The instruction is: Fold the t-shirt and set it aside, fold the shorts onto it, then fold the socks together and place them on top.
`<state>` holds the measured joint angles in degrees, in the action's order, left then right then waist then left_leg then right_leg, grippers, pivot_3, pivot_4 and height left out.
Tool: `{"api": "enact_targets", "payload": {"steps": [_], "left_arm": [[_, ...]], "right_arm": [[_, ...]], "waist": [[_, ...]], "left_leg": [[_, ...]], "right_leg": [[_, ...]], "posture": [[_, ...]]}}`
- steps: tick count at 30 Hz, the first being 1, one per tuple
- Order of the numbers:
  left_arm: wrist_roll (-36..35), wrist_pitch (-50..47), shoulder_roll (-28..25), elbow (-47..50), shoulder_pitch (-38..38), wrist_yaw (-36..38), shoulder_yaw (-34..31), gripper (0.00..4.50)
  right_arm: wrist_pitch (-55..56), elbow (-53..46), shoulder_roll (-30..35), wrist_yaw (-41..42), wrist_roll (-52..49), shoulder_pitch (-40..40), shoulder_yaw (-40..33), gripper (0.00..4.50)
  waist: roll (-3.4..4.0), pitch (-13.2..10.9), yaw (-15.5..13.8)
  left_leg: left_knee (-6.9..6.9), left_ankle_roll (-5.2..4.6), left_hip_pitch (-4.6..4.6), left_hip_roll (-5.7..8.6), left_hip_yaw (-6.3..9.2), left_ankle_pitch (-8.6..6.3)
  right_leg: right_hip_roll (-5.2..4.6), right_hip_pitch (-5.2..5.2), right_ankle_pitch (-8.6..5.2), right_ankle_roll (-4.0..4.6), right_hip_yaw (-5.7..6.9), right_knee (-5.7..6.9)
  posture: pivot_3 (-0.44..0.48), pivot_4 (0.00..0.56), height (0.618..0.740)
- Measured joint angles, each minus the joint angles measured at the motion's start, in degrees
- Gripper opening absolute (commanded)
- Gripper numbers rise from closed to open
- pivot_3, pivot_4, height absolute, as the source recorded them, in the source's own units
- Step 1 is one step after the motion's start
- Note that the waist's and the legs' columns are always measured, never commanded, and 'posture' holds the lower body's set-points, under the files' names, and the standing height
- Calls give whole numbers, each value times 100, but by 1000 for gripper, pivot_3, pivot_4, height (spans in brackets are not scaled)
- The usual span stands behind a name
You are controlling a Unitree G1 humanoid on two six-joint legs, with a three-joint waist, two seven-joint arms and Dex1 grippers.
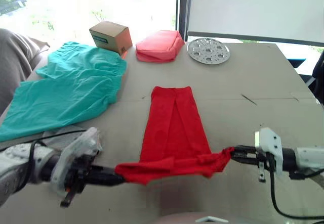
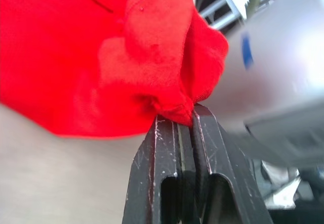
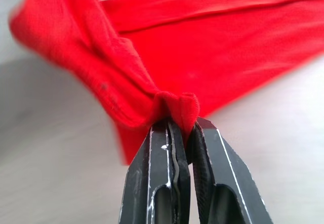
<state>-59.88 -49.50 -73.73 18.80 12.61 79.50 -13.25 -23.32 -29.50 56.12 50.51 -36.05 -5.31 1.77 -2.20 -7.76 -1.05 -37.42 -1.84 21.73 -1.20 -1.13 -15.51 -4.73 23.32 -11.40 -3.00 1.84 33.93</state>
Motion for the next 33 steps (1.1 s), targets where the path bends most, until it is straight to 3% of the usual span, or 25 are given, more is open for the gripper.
{"api": "enact_targets", "payload": {"steps": [2,5,9,14,19,24,29,32,33], "left_arm": [[34,-486,142,-478,-1017,-47,597,0],[135,-913,251,-875,-1668,-16,1012,0],[510,-1449,879,-1663,-3178,-89,1724,0],[1168,-1624,1228,-2638,-4220,-84,2213,0],[1709,-1240,1606,-3336,-4996,352,2440,0],[1912,-912,1708,-3313,-5082,656,2448,0],[1196,-1171,1933,-2883,-5385,1156,2242,0],[1283,-876,1920,-3101,-5761,1235,2285,0],[1619,-582,1971,-3521,-5899,1266,2424,0]], "right_arm": [[-553,382,-310,-64,-34,881,248,79],[-1011,643,-475,-64,-41,1463,425,79],[-1925,1511,-1176,-221,143,3036,922,79],[-2759,2536,-1754,-565,437,4206,983,79],[-2918,3017,-1960,-441,637,4541,1029,79],[-3042,2743,-1848,-176,540,4314,985,79],[-3304,2181,-1822,199,-65,3988,605,79],[-3303,2083,-1821,254,-147,4001,516,79],[-3304,2129,-1820,235,-122,3999,500,79]], "waist": [[-1,-4,16],[-1,-9,16],[-9,-14,27],[-17,-8,20],[-19,-8,24],[-16,-8,37],[-18,-9,35],[-11,-3,40],[-7,-3,42]], "left_leg": [[-8,0,1,8,5,0],[-3,0,0,13,12,1],[-11,0,4,14,18,3],[-10,-1,6,24,27,3],[-12,-1,18,31,32,4],[-11,-2,14,32,29,3],[-22,-2,18,33,33,3],[-22,-4,0,37,24,2],[-22,-4,-3,39,21,2]], "right_leg": [[13,-10,2,3,-4,1],[20,-11,16,24,-14,6],[41,-12,18,26,-32,8],[70,-14,18,28,-81,14],[75,-7,19,27,-101,17],[75,-6,23,21,-111,25],[75,-4,26,15,-114,32],[75,-14,18,25,-122,34],[75,-14,17,25,-127,42]], "posture": [[0,150,739],[0,150,739],[0,150,739],[0,150,739],[0,150,739],[0,150,739],[0,150,739],[0,150,739],[0,150,739]]}}
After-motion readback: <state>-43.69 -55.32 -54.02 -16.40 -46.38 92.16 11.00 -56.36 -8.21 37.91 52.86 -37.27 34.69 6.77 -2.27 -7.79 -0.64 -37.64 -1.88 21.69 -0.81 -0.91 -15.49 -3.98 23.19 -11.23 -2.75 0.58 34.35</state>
